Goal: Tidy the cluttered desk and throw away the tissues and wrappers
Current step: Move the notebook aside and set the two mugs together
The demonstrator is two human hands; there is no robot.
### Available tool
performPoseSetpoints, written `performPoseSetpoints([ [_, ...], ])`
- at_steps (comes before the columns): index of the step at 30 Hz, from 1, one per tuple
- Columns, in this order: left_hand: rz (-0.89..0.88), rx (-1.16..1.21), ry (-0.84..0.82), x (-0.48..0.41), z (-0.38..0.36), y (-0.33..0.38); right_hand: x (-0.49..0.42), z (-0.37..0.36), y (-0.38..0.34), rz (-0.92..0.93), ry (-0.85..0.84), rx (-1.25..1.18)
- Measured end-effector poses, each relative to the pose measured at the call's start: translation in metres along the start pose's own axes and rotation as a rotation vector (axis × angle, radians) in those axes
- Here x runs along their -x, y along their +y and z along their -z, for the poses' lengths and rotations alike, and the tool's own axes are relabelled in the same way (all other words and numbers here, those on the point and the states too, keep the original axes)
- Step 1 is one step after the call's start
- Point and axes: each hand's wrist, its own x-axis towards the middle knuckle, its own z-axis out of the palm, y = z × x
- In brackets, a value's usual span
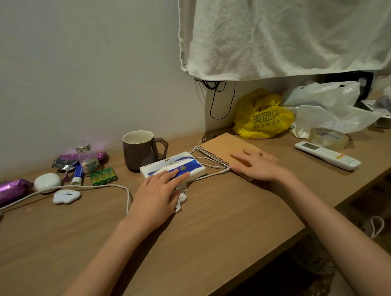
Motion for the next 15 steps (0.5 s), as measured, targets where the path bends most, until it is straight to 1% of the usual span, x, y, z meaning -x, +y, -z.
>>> performPoseSetpoints([
  [1,0.002,0.001,-0.001,0.000,0.000,0.000,0.005,-0.003,0.001,-0.021,-0.061,-0.003],
  [2,0.003,0.002,-0.001,0.001,0.000,0.001,0.009,-0.006,0.003,-0.042,-0.068,-0.021],
  [6,0.002,0.006,0.010,0.001,0.000,0.001,0.009,-0.016,0.009,-0.098,0.049,-0.069],
  [15,0.011,0.017,0.019,0.002,-0.001,0.002,-0.019,-0.014,-0.011,-0.146,0.062,-0.104],
])
